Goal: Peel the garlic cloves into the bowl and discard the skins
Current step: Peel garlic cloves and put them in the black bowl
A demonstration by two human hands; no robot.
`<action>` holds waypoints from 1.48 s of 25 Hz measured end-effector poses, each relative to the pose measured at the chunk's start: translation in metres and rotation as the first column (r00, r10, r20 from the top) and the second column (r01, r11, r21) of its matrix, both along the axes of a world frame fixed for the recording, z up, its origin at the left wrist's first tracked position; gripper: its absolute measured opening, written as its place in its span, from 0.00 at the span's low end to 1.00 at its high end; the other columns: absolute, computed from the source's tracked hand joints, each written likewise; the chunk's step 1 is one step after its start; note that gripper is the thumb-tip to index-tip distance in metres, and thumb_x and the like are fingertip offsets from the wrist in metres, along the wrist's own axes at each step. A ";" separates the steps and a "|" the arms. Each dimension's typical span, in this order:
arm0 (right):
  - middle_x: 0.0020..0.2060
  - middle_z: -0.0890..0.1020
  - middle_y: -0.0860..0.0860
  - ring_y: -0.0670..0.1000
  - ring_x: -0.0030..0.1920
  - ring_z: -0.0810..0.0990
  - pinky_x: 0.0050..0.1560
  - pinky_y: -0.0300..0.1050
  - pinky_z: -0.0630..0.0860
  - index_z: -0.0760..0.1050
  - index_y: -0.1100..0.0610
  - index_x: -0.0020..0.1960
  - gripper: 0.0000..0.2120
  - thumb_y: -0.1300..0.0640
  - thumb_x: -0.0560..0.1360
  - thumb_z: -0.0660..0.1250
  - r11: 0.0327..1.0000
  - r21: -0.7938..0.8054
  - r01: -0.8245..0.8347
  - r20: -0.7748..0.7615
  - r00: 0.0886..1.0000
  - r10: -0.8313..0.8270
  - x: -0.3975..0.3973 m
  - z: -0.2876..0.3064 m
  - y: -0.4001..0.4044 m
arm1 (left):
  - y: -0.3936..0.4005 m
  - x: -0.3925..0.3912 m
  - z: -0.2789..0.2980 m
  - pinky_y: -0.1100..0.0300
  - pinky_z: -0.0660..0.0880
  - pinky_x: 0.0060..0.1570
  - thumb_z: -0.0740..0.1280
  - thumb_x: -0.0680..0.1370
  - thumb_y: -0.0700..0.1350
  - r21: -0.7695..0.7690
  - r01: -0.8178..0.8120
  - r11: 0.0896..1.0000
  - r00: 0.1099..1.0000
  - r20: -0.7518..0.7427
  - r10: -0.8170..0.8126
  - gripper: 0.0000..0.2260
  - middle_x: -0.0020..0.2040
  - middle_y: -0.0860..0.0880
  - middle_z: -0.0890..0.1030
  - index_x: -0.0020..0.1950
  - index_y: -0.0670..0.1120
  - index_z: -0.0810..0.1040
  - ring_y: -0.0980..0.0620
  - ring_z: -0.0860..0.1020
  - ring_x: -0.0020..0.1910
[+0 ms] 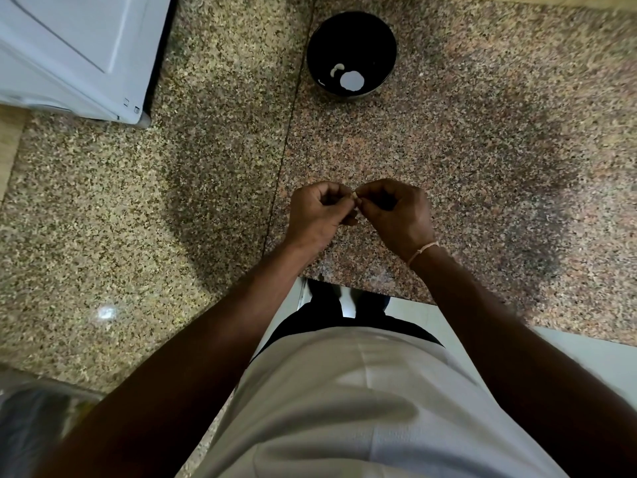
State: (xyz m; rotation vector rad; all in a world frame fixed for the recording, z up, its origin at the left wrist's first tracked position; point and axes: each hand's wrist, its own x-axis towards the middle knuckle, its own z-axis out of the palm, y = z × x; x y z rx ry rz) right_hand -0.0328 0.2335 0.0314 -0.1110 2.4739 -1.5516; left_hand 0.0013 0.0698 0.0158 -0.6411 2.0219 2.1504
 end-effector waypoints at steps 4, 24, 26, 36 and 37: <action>0.42 0.87 0.45 0.40 0.44 0.86 0.46 0.40 0.84 0.86 0.54 0.52 0.08 0.60 0.74 0.77 1.000 -0.017 0.014 -0.009 1.000 -0.014 0.001 0.000 0.002 | 0.003 -0.003 0.004 0.52 0.85 0.39 0.74 0.77 0.34 -0.047 0.002 0.999 1.000 -0.017 -0.003 0.03 0.40 0.43 0.87 0.48 0.40 0.85 0.45 0.86 0.37; 0.44 0.88 0.49 0.48 0.47 0.88 0.52 0.56 0.85 0.85 0.57 0.52 0.07 0.62 0.74 0.78 0.980 -0.196 0.032 0.097 0.995 -0.013 0.003 -0.003 0.013 | 0.003 0.000 0.010 0.49 0.86 0.43 0.74 0.76 0.34 0.017 0.052 0.999 0.994 -0.093 -0.050 0.06 0.44 0.41 0.87 0.48 0.44 0.87 0.43 0.86 0.40; 0.44 0.88 0.48 0.47 0.47 0.88 0.51 0.55 0.86 0.85 0.55 0.52 0.07 0.61 0.74 0.78 0.982 -0.185 0.038 0.097 0.995 -0.020 0.002 -0.002 0.012 | 0.004 -0.001 0.010 0.49 0.86 0.43 0.74 0.76 0.35 0.007 0.042 0.999 0.995 -0.095 -0.041 0.06 0.43 0.42 0.87 0.47 0.46 0.87 0.44 0.86 0.39; 0.43 0.88 0.50 0.49 0.44 0.88 0.48 0.55 0.86 0.86 0.56 0.53 0.08 0.58 0.74 0.78 0.979 -0.198 0.054 0.109 0.993 -0.033 -0.003 0.000 0.005 | 0.002 -0.005 0.010 0.55 0.85 0.43 0.75 0.77 0.35 -0.131 0.041 0.991 0.989 -0.137 -0.059 0.04 0.44 0.44 0.87 0.51 0.41 0.85 0.49 0.86 0.40; 0.43 0.88 0.51 0.51 0.44 0.88 0.48 0.57 0.86 0.86 0.57 0.53 0.08 0.59 0.75 0.78 0.976 -0.211 0.061 0.118 0.992 -0.036 -0.003 -0.001 0.004 | 0.002 -0.005 0.010 0.56 0.84 0.42 0.74 0.77 0.35 -0.125 0.037 0.992 0.989 -0.139 -0.054 0.04 0.44 0.45 0.87 0.51 0.40 0.85 0.50 0.86 0.40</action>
